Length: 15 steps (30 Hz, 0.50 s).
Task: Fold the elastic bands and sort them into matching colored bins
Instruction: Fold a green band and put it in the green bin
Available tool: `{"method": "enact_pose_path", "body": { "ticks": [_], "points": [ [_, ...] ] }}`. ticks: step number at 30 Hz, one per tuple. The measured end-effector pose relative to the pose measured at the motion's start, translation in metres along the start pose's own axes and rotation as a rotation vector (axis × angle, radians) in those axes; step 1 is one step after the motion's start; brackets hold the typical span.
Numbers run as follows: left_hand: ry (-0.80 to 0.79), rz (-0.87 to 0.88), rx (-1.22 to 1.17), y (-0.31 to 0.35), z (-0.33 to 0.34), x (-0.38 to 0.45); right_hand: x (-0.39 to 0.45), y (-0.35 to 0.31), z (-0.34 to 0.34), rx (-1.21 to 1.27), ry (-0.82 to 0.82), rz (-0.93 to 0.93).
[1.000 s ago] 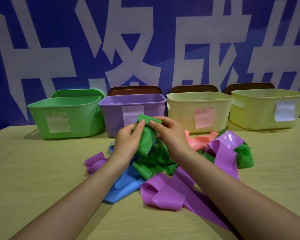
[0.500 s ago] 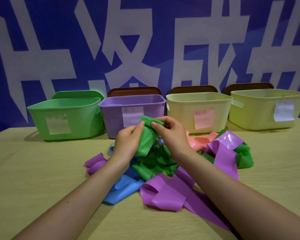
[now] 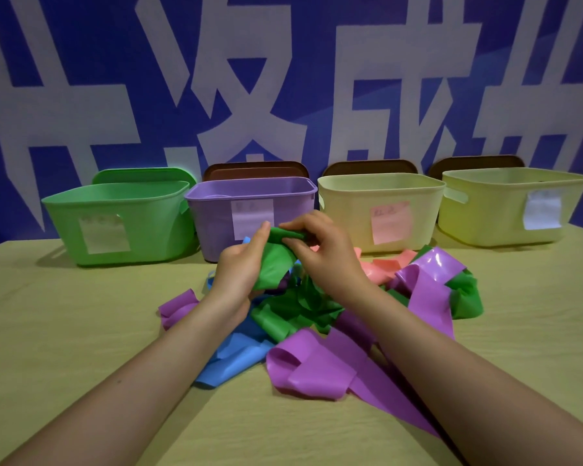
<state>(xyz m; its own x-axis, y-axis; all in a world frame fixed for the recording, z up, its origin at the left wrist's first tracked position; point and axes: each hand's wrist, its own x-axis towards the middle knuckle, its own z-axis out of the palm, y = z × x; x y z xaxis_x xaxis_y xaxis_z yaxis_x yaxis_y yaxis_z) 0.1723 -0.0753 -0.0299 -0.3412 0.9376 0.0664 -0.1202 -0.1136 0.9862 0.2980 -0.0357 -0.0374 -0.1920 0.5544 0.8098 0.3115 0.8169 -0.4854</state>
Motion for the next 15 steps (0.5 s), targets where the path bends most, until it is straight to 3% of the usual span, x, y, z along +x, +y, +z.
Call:
{"method": "enact_pose_path", "body": {
  "ticks": [6,11,15],
  "points": [
    [-0.014,-0.029,-0.040,-0.002,-0.001,-0.001,0.001,-0.001,-0.003,0.141,-0.134,0.073],
    [-0.027,0.050,-0.094,0.000,-0.002,0.002,0.001,-0.013,0.000,0.644,-0.139,0.468],
    [-0.087,0.134,-0.092,-0.001,-0.002,0.003,0.001,-0.017,0.002,0.756,-0.137,0.633]
  ]
}}
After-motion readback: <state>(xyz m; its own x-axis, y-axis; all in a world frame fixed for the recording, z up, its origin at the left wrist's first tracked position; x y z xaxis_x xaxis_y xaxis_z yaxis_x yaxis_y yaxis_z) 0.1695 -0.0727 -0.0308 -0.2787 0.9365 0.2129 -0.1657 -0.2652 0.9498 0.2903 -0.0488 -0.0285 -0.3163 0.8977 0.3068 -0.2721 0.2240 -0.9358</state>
